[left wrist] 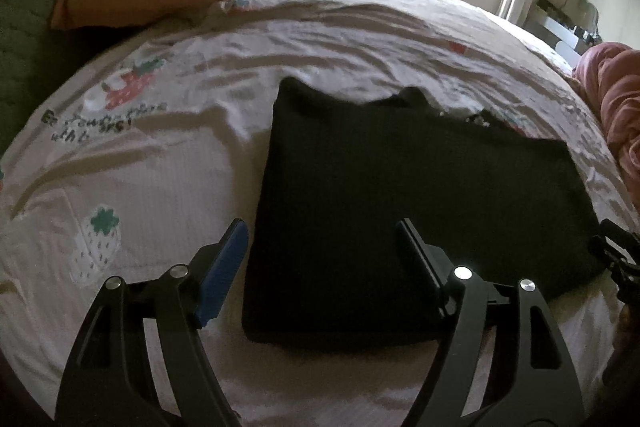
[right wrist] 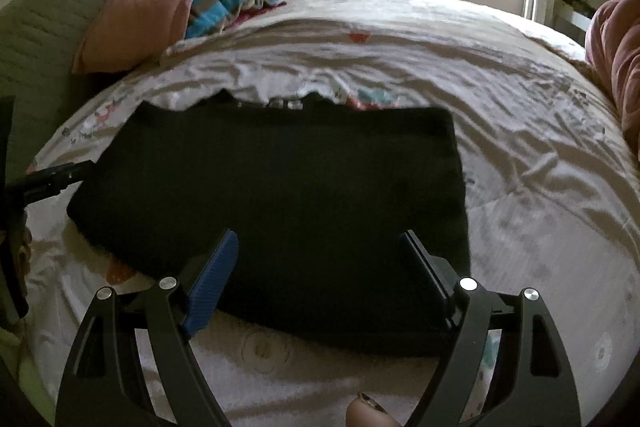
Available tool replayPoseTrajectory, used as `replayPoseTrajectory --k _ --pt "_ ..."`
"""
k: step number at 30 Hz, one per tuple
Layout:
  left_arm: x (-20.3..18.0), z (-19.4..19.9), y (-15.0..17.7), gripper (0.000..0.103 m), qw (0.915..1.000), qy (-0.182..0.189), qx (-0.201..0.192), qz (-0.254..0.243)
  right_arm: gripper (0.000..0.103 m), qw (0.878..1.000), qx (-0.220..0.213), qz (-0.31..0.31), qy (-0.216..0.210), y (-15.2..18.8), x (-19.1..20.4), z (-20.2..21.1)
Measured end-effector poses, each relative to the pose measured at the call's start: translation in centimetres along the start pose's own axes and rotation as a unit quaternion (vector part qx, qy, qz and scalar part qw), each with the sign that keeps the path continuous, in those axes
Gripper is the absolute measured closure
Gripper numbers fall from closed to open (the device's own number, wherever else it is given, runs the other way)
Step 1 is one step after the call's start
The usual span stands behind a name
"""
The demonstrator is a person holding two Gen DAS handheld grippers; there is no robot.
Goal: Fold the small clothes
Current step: 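Move both open grippers along the black shirt toward its end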
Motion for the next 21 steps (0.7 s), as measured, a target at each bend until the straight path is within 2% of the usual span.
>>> replayPoseTrajectory --k 8,21 --pt "1.2 -1.2 1.7 0.035 0.9996 -0.01 0.027 0.005 0.022 0.999 0.045 -0.014 -0.001 2.1 0.2 -1.4" --pt "2.7 -0.6 3.1 0.035 0.9992 -0.004 0.031 0.025 0.022 0.998 0.058 0.003 0.012 3.2 1.1 -0.7"
Point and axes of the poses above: each gripper's, at about its wrist camera, not at the fingertips, and z roughly against the way its jaws point, x to its left, y to its underside, the point moved 1 cm from there along -z, roughly the way its jaws point, and after that the axes turned 8 degrees about z, right-handed, at the moved point
